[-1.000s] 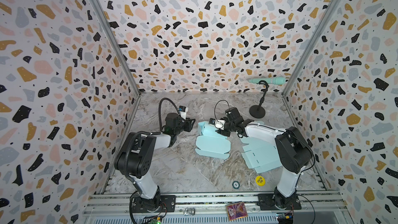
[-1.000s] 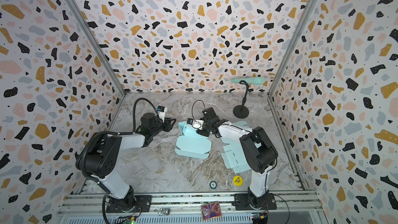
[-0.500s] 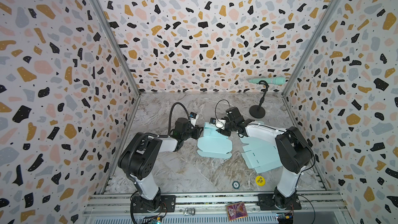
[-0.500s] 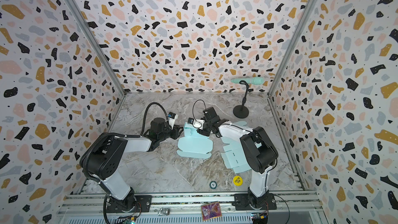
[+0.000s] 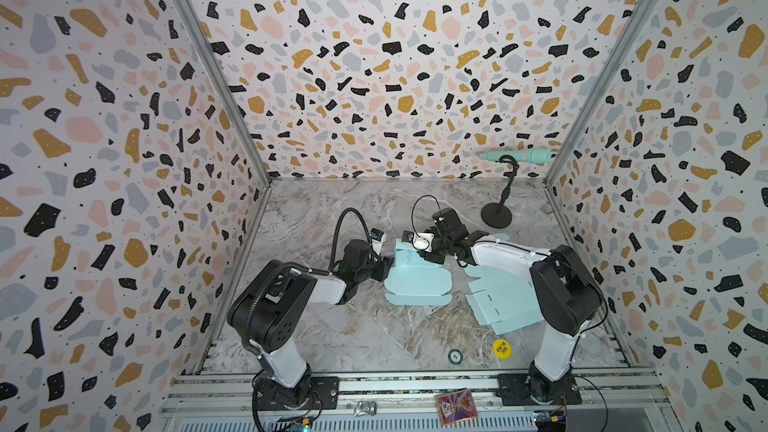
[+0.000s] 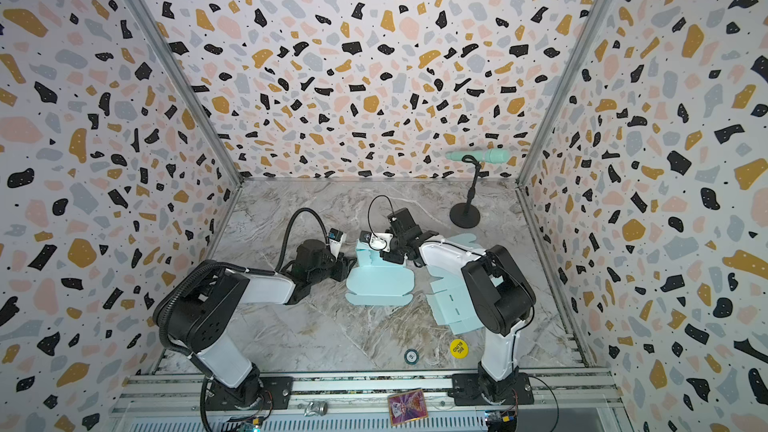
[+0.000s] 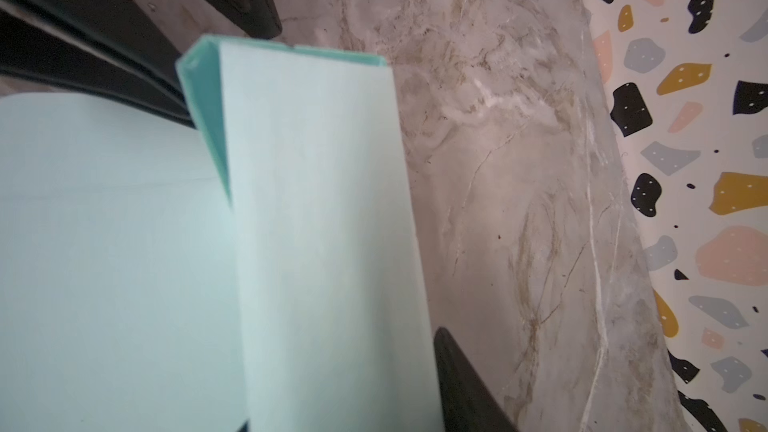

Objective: Fold the paper box

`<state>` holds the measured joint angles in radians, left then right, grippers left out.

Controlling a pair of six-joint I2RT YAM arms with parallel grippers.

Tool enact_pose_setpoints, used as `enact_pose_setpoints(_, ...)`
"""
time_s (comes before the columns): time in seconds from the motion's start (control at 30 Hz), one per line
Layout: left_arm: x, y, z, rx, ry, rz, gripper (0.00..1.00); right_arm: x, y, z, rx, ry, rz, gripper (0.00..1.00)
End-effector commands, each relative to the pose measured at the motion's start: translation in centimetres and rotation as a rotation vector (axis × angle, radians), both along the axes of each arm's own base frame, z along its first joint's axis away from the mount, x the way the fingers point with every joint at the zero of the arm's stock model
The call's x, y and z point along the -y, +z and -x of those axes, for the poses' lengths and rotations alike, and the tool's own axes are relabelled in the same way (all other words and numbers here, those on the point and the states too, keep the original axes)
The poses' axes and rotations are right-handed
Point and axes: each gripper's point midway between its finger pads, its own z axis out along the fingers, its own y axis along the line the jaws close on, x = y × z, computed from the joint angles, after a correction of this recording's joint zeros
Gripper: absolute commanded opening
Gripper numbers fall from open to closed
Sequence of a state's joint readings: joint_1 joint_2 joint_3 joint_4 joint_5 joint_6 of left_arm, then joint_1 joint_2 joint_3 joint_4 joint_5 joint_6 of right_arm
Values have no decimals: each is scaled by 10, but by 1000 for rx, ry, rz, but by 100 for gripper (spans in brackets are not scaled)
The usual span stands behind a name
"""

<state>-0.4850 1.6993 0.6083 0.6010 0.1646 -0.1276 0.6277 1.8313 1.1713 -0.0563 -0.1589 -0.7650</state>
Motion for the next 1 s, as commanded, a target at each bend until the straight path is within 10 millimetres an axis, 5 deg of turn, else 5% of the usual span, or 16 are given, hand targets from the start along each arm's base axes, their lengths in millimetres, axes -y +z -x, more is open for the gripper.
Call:
enact_pose_setpoints(0.0, 34, 29, 11, 77, -147, 53, 59, -5, -28, 29, -105, 40, 40, 44)
enact_pose_setpoints(0.27, 39, 19, 20, 68, -191, -29, 62, -3, -31, 29, -99, 42, 49, 44)
enact_pose_setpoints(0.67, 37, 29, 19, 90, -200, -10, 56, 0, -26, 26, -70, 34, 45, 43)
enact_pose_setpoints(0.97, 44, 31, 9, 121, -205, -17, 39, -1, -27, 26, -74, 40, 46, 43)
